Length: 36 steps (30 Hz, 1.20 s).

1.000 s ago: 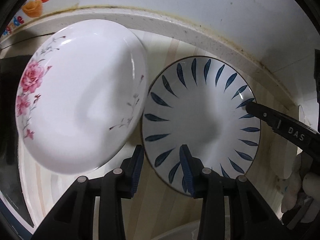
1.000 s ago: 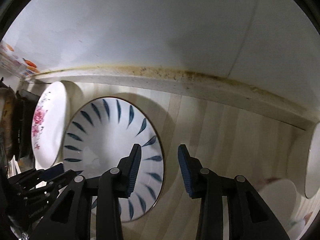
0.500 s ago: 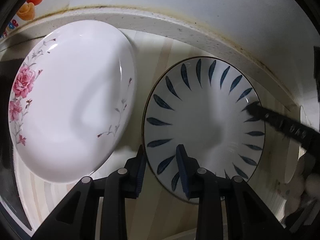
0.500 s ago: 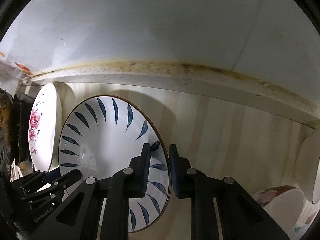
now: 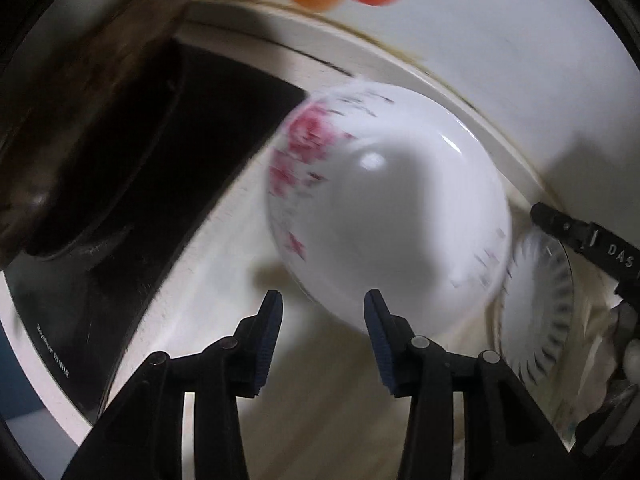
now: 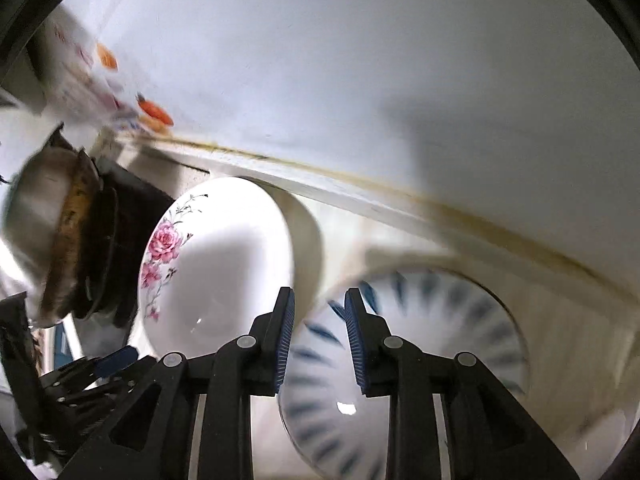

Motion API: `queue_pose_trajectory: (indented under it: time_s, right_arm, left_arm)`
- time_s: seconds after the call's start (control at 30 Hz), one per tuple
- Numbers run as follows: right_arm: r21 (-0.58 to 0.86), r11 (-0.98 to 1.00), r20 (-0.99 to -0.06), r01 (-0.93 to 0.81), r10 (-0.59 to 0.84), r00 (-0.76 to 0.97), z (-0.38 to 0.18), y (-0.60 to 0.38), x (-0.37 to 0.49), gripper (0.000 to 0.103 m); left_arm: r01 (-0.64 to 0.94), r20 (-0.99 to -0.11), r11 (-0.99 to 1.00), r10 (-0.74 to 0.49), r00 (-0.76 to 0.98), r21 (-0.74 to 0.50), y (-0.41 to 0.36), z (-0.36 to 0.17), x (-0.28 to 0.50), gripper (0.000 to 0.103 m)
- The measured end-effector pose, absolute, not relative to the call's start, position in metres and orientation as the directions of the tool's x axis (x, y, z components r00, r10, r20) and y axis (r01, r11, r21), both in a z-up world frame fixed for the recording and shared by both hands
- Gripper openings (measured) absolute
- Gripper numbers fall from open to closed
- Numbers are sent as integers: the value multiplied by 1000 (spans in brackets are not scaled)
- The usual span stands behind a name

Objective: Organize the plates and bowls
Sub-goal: 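Grasp the rim of the pink-flower oval plate with the right tool, then lower the pink-flower plate onto the grey-flower plate and open the right tool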

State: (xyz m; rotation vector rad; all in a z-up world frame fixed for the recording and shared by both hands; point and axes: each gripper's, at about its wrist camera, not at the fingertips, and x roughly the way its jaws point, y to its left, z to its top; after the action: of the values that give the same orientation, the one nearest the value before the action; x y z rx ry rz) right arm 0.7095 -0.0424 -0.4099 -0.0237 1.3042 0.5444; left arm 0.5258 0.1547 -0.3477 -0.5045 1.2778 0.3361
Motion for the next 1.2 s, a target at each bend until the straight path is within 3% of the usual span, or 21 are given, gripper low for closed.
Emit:
queue_pose_trajectory:
  time_s: [0.27, 0.37, 0.47, 0.6, 0.87, 1.2]
  right_arm:
    - [227, 863, -942, -451, 313, 123, -442, 15, 734, 28]
    - [205, 863, -951, -461, 287, 114, -454, 28, 736, 27]
    - [189, 868, -950, -460, 280, 136, -457, 30, 735, 18]
    - [236, 872, -940, -429, 317, 126, -459, 23, 733, 15]
    - [289, 873, -916, -392, 371, 150, -434, -1, 718, 12]
    - [345, 873, -878, -346, 430, 210, -369, -53, 663, 12]
  left_arm:
    - [-530, -969, 828, -64, 237, -184, 175, -383, 547, 40]
    - [-522, -965, 832, -57, 255, -187, 177, -385, 554, 34]
    - [-514, -960, 840, -30, 277, -174, 180, -384, 554, 34]
    - [-503, -953, 846, -23, 302, -180, 180, -378, 548, 31]
    - [-458, -939, 871, -8, 343, -174, 166, -347, 536, 31]
    - [-355, -913, 906, -75, 402, -231, 132, -290, 493, 31]
